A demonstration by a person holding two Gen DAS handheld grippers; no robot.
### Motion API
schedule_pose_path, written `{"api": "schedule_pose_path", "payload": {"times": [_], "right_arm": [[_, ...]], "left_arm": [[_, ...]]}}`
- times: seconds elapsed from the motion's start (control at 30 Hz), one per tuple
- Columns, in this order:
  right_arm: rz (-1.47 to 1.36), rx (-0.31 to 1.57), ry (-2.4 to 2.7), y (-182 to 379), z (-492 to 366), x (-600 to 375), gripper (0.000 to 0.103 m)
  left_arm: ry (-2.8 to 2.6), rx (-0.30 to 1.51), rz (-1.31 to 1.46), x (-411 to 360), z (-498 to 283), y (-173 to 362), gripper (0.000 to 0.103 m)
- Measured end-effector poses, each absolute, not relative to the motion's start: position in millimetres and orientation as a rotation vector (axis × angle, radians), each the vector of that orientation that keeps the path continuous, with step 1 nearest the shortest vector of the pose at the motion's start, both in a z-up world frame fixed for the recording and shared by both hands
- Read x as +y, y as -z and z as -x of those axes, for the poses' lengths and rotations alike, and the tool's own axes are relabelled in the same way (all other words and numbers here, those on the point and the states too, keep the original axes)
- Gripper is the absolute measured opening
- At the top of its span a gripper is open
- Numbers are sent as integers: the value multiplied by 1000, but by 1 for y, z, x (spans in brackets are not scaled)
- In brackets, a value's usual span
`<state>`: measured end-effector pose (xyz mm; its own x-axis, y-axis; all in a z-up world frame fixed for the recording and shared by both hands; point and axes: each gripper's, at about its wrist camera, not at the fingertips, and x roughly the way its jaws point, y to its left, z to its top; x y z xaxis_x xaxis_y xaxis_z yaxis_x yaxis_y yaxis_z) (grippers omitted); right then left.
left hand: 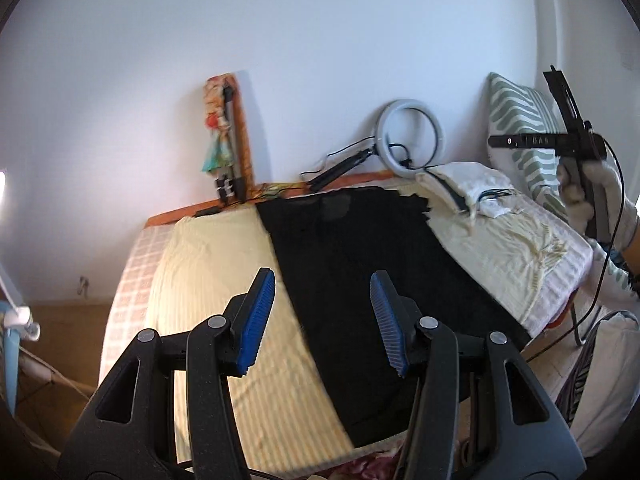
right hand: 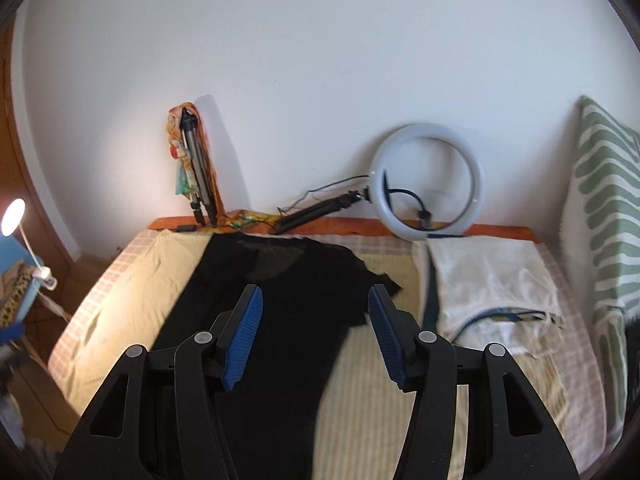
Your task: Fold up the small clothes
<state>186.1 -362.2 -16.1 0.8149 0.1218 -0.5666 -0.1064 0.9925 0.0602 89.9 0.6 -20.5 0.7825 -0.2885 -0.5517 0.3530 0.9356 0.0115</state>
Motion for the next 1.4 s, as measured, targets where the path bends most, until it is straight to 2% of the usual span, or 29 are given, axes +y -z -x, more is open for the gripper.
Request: {"api": "schedule_pose_path", "payload": {"times": [0.3, 0.37, 0.47, 0.73, 0.77, 0.83, 1.1, 1.2, 1.27, 1.33, 1.4], "right_arm": [[-46, 658, -54, 42, -175, -410, 54], [-57, 667, -48, 49, -175, -419, 54], [-99, 688, -45, 61, -177, -435, 54], [-141, 752, -22, 85, -181, -466, 54], [-147, 759, -25, 86, -182, -469, 54], [-162, 770, -33, 88, -185, -473, 54], [-244, 826, -82, 107, -215, -477, 54], [-264, 846, -102, 116, -228, -471, 54], [-272, 858, -121, 122, -240, -466, 54], [-293, 880, -142, 131, -253, -460, 54], [-321, 900, -153, 140, -266, -455, 54]], "left_arm": [[495, 632, -119, -91, -75, 71, 51], [530, 665, -103, -112, -72, 87, 42], [586, 712, -99, -146, -67, 109, 38], [757, 806, -202, -241, -38, 160, 39], [763, 815, -230, -252, -36, 165, 46], [763, 818, -271, -267, -35, 175, 50], [708, 851, -395, -298, -43, 206, 50], [719, 856, -364, -293, -48, 208, 40], [726, 871, -329, -291, -56, 206, 14], [754, 896, -277, -287, -64, 202, 6], [765, 919, -220, -281, -70, 199, 3]]}}
